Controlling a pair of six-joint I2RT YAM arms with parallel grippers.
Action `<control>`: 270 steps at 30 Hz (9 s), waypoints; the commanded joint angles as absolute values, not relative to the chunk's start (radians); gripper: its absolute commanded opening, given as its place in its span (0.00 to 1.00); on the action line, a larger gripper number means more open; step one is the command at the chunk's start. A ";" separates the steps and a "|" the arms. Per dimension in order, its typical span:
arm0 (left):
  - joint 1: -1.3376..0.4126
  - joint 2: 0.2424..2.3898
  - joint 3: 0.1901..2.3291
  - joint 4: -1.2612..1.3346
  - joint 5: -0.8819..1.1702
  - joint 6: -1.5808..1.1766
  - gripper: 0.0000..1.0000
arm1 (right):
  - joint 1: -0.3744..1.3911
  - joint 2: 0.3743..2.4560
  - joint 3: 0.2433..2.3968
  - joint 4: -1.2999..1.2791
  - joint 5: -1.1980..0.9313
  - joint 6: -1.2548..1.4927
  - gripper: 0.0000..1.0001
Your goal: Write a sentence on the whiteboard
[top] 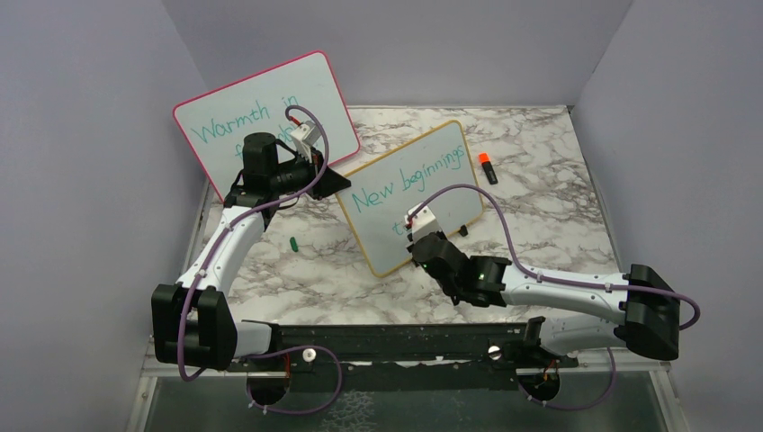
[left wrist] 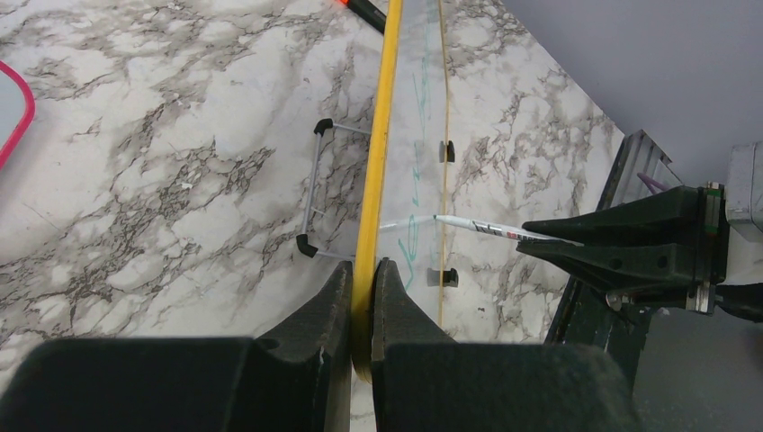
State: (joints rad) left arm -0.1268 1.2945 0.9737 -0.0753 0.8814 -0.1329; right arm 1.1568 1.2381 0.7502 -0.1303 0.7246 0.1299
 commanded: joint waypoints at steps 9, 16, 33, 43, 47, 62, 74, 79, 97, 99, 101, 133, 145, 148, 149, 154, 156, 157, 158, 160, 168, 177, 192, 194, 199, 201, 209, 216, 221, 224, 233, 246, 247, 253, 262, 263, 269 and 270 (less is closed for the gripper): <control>-0.124 1.310 0.949 -0.110 0.767 -0.066 0.00 | 1.150 1.250 0.777 -0.035 0.714 0.094 0.00; -0.124 1.309 0.949 -0.110 0.766 -0.066 0.00 | 1.150 1.255 0.787 -0.026 0.684 0.087 0.00; -0.125 1.309 0.949 -0.110 0.762 -0.066 0.00 | 1.150 1.221 0.778 -0.073 0.625 0.078 0.00; -0.125 1.305 0.946 -0.110 0.762 -0.065 0.00 | 1.117 1.173 0.743 -0.128 0.711 0.109 0.00; -0.125 1.305 0.946 -0.110 0.762 -0.065 0.00 | 1.096 1.148 0.726 -0.125 0.708 0.111 0.00; -0.125 1.315 0.949 -0.110 0.762 -0.066 0.00 | 1.066 1.182 0.720 -0.086 0.651 0.103 0.00; -0.125 1.315 0.948 -0.110 0.765 -0.063 0.00 | 1.057 1.203 0.726 -0.038 0.632 0.085 0.00; -0.126 1.314 0.950 -0.110 0.765 -0.064 0.00 | 1.058 1.195 0.733 -0.021 0.619 0.071 0.00; -0.125 1.315 0.950 -0.112 0.764 -0.063 0.00 | 1.058 1.178 0.726 -0.092 0.537 0.088 0.00; -0.125 1.316 0.950 -0.112 0.764 -0.064 0.00 | 1.058 1.174 0.724 -0.104 0.531 0.090 0.00; -0.125 1.315 0.950 -0.112 0.763 -0.063 0.00 | 1.058 1.171 0.723 -0.116 0.526 0.094 0.00; -0.125 1.319 0.950 -0.112 0.765 -0.064 0.00 | 1.057 1.164 0.692 -0.129 0.661 0.121 0.00; -0.125 1.317 0.950 -0.112 0.765 -0.063 0.00 | 1.055 1.163 0.710 -0.030 0.648 0.090 0.00; -0.124 1.317 0.950 -0.112 0.765 -0.064 0.00 | 1.056 1.145 0.711 -0.026 0.652 0.084 0.00; -0.125 1.317 0.950 -0.112 0.765 -0.063 0.00 | 1.056 1.139 0.712 -0.025 0.653 0.083 0.00; -0.125 1.316 0.950 -0.112 0.765 -0.063 0.00 | 1.056 1.116 0.719 -0.013 0.661 0.069 0.00; -0.125 1.317 0.950 -0.113 0.765 -0.064 0.00 | 1.053 1.117 0.725 -0.008 0.664 0.060 0.00; -0.124 1.317 0.950 -0.113 0.765 -0.063 0.00 | 1.049 1.120 0.727 -0.008 0.664 0.058 0.00; -0.125 1.317 0.950 -0.113 0.765 -0.064 0.00 | 1.047 1.125 0.732 -0.008 0.663 0.053 0.00; -0.125 1.317 0.950 -0.113 0.765 -0.063 0.00 | 1.044 1.132 0.737 0.022 0.659 0.045 0.00; -0.124 1.315 0.951 -0.114 0.767 -0.064 0.00 | 1.025 1.170 0.761 0.048 0.633 0.031 0.00; -0.125 1.317 0.951 -0.114 0.765 -0.062 0.00 | 1.008 1.204 0.774 0.035 0.603 0.032 0.00; -0.126 1.319 0.954 -0.115 0.763 -0.062 0.00 | 1.006 1.204 0.766 -0.134 0.550 0.091 0.00; -0.124 1.319 0.954 -0.115 0.764 -0.062 0.00 | 1.006 1.201 0.761 -0.143 0.548 0.098 0.00; -0.124 1.321 0.954 -0.115 0.762 -0.062 0.00 | 1.007 1.196 0.752 -0.158 0.536 0.109 0.00; -0.125 1.320 0.954 -0.115 0.762 -0.063 0.00 | 1.008 1.192 0.748 -0.163 0.526 0.111 0.00; -0.125 1.320 0.954 -0.117 0.762 -0.061 0.00 | 1.006 1.189 0.744 -0.183 0.506 0.112 0.00; -0.125 1.318 0.954 -0.117 0.761 -0.062 0.00 | 1.008 1.186 0.737 -0.210 0.520 0.120 0.00; -0.124 1.317 0.954 -0.117 0.761 -0.061 0.00 | 1.007 1.185 0.735 -0.222 0.531 0.127 0.00; -0.124 1.316 0.954 -0.117 0.759 -0.062 0.00 | 1.008 1.185 0.733 -0.233 0.541 0.136 0.00; -0.125 1.314 0.953 -0.117 0.759 -0.062 0.00 | 1.007 1.178 0.726 -0.238 0.572 0.149 0.00; -0.124 1.313 0.953 -0.117 0.761 -0.061 0.00 | 0.994 1.102 0.708 -0.137 0.637 0.121 0.00; -0.125 1.312 0.953 -0.118 0.761 -0.062 0.00 | 0.988 1.096 0.706 -0.126 0.634 0.115 0.00; -0.124 1.315 0.953 -0.117 0.762 -0.061 0.00 | 0.957 1.106 0.706 -0.084 0.607 0.093 0.00; -0.125 1.318 0.954 -0.118 0.761 -0.060 0.00 | 0.942 1.133 0.705 -0.061 0.562 0.087 0.00; -0.125 1.318 0.954 -0.118 0.761 -0.061 0.00 | 0.942 1.135 0.706 -0.062 0.555 0.088 0.00; -0.124 1.320 0.954 -0.120 0.761 -0.060 0.00 | 0.942 1.141 0.700 -0.078 0.545 0.097 0.00; -0.124 1.320 0.954 -0.120 0.761 -0.060 0.00 | 0.942 1.144 0.699 -0.076 0.543 0.095 0.00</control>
State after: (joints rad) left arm -0.1268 1.2945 0.9737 -0.0769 0.8806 -0.1329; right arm 0.9470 1.1339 0.7151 -0.0982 0.5640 0.0963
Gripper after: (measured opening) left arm 0.086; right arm 0.168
